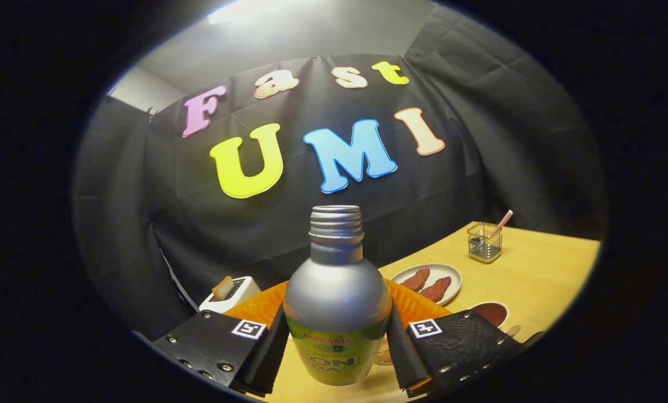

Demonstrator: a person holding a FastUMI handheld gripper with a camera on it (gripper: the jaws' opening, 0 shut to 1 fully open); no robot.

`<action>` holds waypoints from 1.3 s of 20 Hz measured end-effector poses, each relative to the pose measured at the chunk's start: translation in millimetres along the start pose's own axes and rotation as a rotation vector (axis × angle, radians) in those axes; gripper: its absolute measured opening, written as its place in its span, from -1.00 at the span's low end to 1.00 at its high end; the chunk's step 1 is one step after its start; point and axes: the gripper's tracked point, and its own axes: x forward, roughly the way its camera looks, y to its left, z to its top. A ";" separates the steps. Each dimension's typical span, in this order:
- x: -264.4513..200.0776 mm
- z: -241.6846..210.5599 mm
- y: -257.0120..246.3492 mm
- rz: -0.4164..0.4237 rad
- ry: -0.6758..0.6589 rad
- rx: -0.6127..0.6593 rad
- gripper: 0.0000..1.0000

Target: Take the bottle from table, then pour the juice into the cup, finally place the bottle on the coaster

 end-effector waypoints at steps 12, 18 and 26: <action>23.3 -22.2 -48.1 -0.086 0.042 0.564 0.56; 31.8 -36.4 -60.0 -0.103 0.059 0.706 0.56; 35.9 -35.3 -71.9 -0.132 0.048 0.881 0.55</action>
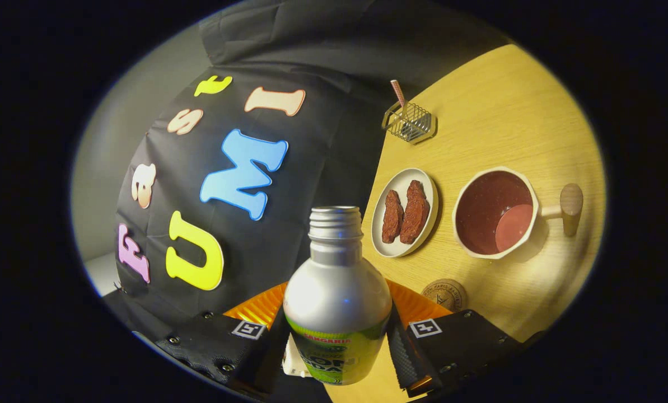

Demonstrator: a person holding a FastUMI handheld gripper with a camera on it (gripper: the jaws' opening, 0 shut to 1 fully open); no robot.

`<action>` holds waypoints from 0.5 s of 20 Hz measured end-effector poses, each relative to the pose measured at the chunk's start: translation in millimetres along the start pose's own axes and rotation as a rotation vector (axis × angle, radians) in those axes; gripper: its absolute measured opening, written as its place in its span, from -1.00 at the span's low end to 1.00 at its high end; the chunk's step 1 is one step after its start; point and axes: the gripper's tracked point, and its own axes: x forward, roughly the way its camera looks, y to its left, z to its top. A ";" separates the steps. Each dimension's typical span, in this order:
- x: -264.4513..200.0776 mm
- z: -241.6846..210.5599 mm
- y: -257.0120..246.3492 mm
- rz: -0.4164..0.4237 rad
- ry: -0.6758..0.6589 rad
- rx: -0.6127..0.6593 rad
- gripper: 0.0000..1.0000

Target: Take the bottle from table, then pour the juice into the cup, finally place the bottle on the coaster

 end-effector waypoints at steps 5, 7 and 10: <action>0.2 4.0 -2.8 -0.012 -0.007 0.071 0.56; -1.0 4.4 1.6 0.001 -0.009 0.111 0.55; -1.0 1.9 4.2 0.005 0.002 0.159 0.56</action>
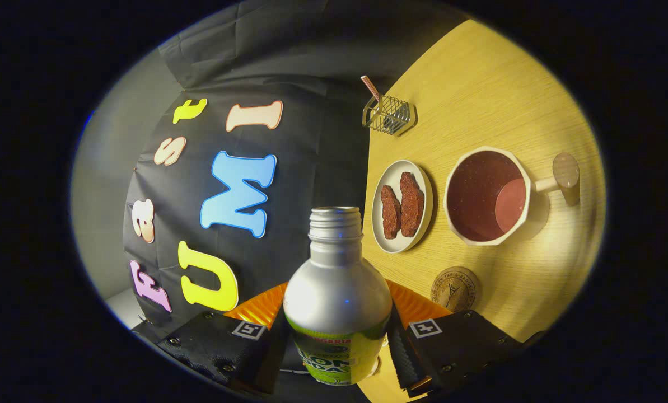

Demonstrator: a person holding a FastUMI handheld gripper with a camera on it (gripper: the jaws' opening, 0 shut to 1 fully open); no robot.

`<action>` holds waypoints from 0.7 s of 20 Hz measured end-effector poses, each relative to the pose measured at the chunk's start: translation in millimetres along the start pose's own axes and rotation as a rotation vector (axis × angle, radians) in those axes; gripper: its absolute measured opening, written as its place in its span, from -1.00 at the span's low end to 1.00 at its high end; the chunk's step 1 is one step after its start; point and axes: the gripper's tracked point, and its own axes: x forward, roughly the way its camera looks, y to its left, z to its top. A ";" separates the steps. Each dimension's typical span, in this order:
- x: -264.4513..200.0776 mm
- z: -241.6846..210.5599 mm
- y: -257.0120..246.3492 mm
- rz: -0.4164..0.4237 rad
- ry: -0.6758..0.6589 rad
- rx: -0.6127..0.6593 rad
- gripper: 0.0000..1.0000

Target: Take the bottle from table, then pour the juice into the cup, finally place the bottle on the coaster

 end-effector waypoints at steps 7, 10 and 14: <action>4.2 2.6 5.5 0.005 -0.010 0.131 0.55; 2.2 9.4 2.6 0.000 -0.032 0.187 0.56; 3.2 10.9 1.0 -0.003 -0.041 0.240 0.55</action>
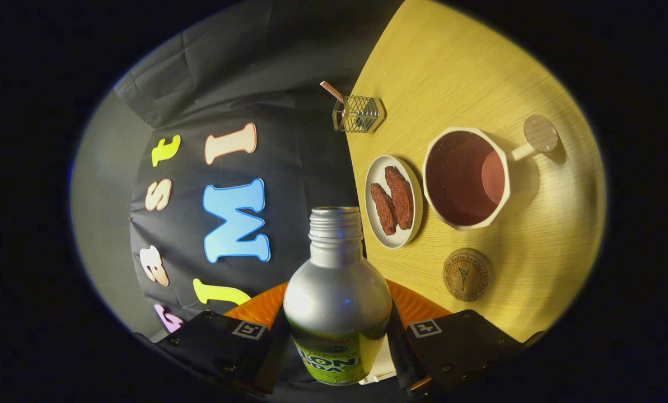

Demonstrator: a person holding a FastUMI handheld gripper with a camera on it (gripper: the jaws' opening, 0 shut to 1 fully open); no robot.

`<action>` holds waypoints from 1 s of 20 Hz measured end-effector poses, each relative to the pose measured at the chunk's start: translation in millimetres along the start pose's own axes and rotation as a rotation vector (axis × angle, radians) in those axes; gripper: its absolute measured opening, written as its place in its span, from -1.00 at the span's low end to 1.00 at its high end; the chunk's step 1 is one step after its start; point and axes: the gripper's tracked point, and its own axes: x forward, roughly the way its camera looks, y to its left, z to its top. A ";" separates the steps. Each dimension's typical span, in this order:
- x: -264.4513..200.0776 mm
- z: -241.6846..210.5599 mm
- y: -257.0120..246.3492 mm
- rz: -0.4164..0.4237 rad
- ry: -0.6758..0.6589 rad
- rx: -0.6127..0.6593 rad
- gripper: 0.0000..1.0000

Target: Take the bottle from table, then pour the juice into the cup, finally place the bottle on the coaster

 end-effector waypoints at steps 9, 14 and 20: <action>4.4 -1.5 -9.5 -0.018 -0.011 0.117 0.56; 7.0 -3.3 -5.3 -0.018 -0.012 0.139 0.55; 8.1 -6.0 -2.0 -0.016 -0.017 0.161 0.56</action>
